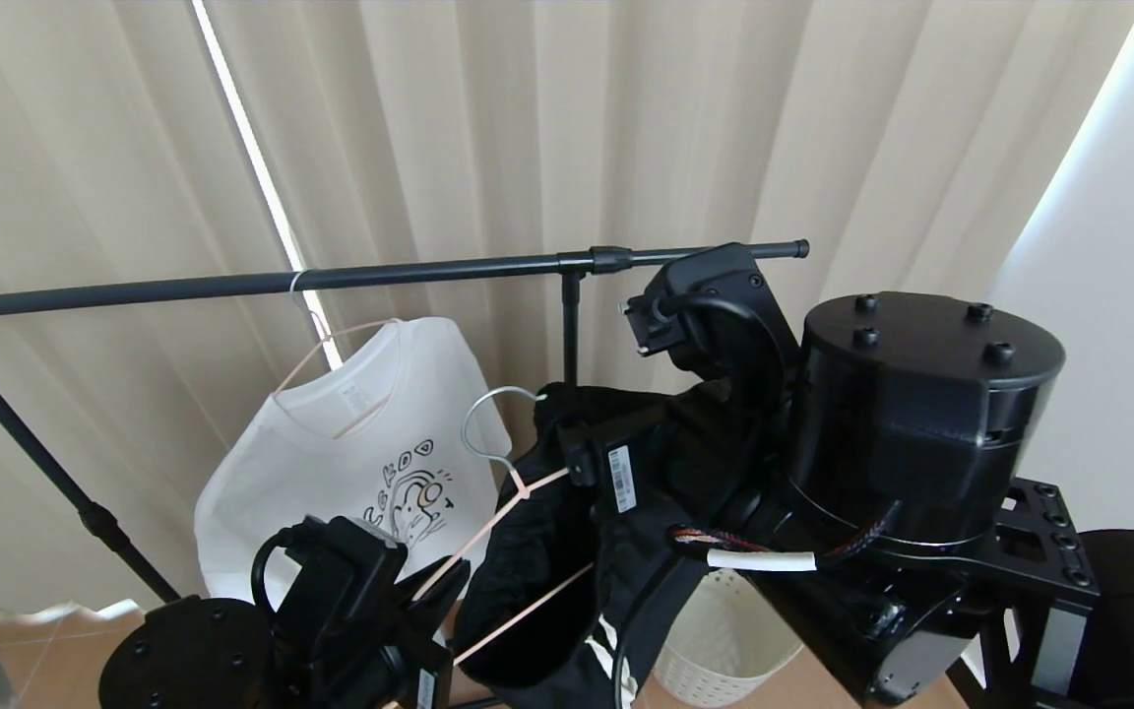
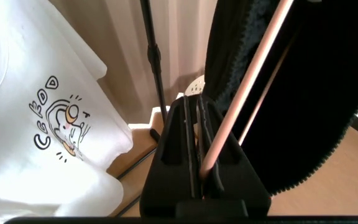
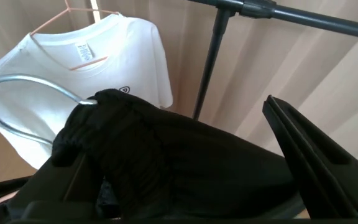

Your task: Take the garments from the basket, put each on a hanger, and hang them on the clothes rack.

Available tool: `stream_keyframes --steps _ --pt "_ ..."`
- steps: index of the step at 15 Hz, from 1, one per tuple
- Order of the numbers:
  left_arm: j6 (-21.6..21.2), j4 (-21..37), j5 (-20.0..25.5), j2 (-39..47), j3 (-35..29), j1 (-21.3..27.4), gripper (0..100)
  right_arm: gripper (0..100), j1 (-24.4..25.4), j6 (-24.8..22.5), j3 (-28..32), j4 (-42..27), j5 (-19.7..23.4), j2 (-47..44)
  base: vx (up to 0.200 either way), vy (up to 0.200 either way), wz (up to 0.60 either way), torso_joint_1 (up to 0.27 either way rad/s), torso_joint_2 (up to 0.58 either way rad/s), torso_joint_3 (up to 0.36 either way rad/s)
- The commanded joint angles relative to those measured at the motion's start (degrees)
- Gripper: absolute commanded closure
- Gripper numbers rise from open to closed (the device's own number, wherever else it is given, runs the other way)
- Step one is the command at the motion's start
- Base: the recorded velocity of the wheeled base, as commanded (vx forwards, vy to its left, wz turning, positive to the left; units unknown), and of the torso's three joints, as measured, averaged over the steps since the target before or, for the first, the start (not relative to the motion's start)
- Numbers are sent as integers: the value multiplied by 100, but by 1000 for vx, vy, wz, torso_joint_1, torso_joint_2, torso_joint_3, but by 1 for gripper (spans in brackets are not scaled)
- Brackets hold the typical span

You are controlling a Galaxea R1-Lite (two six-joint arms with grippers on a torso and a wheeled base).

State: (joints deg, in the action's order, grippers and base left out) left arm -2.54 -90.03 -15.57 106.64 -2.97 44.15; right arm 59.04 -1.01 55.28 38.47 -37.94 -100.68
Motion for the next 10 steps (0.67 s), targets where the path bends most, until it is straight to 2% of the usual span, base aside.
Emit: stream_keyframes --steps 1,10 --pt "-1 3 1 41 25 5 100 0 -15 13 26 29 -3 -118 0 0 0 0 0 0" --pt "-63 3 19 -91 -63 14 100 0 -15 31 26 64 -3 -391 0 0 0 0 0 0"
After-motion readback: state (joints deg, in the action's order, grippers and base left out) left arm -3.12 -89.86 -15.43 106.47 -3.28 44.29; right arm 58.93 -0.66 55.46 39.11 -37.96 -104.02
